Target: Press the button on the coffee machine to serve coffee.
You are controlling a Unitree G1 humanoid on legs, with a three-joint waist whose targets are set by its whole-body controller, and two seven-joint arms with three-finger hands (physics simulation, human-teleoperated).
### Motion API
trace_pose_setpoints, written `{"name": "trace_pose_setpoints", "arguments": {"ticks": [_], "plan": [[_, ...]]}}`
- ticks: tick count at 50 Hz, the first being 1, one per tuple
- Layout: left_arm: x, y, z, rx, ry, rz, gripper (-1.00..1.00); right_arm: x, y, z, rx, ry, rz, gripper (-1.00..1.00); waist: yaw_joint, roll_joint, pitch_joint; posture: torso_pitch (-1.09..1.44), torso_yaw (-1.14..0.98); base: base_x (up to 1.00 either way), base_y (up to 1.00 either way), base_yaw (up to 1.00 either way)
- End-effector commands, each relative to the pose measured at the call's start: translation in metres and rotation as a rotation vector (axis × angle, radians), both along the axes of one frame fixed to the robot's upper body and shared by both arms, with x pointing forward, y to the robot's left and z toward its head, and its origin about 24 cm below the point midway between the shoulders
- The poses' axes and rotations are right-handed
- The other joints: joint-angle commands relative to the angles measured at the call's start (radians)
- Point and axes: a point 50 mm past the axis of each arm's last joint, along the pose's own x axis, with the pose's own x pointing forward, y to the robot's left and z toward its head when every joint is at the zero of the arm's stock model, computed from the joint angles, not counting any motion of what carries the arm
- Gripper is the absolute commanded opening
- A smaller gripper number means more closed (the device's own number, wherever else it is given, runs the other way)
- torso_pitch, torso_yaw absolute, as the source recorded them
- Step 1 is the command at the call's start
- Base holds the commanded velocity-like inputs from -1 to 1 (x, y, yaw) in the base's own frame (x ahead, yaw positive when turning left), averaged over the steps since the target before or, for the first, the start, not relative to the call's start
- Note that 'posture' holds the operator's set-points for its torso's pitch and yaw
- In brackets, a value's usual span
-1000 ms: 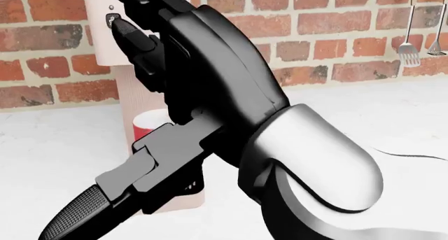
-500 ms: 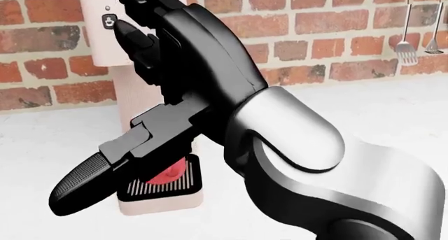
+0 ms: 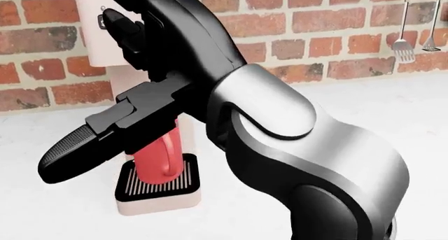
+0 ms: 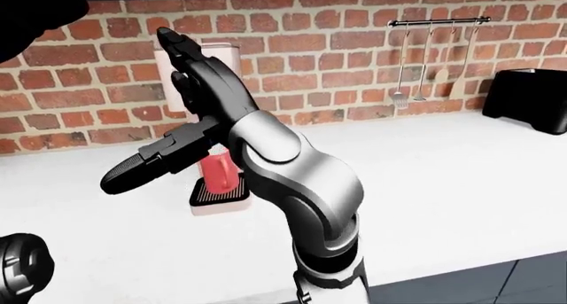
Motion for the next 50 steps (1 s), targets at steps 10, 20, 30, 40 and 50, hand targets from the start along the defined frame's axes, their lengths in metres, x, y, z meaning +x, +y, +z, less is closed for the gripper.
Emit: {"name": "trace_pose_setpoints", "arguments": {"ticks": [10, 20, 30, 40, 50], "plan": [[-0.005, 0.002, 0.010, -0.012, -0.054, 0.004, 1.00, 0.013, 0.005, 0.006, 0.032, -0.041, -0.007, 1.00, -0.002, 0.011, 0.002, -0.63, 0.00, 0.00, 0.00, 0.00], [-0.005, 0.002, 0.011, -0.013, -0.055, 0.004, 1.00, 0.015, 0.012, 0.005, 0.031, -0.040, 0.010, 1.00, -0.003, 0.014, 0.002, -0.63, 0.00, 0.00, 0.00, 0.00], [-0.005, 0.002, 0.011, -0.015, -0.057, 0.004, 1.00, 0.020, 0.016, 0.002, 0.027, -0.032, 0.015, 1.00, -0.003, 0.016, 0.002, -0.63, 0.00, 0.00, 0.00, 0.00], [-0.005, 0.001, 0.011, -0.015, -0.056, 0.003, 1.00, 0.029, 0.017, -0.003, 0.018, -0.021, 0.012, 1.00, -0.004, 0.018, 0.001, -0.63, 0.00, 0.00, 0.00, 0.00], [-0.006, 0.001, 0.011, -0.015, -0.055, 0.002, 1.00, 0.036, 0.019, -0.005, 0.018, -0.015, 0.012, 1.00, -0.004, 0.019, 0.001, -0.63, 0.00, 0.00, 0.00, 0.00]]}}
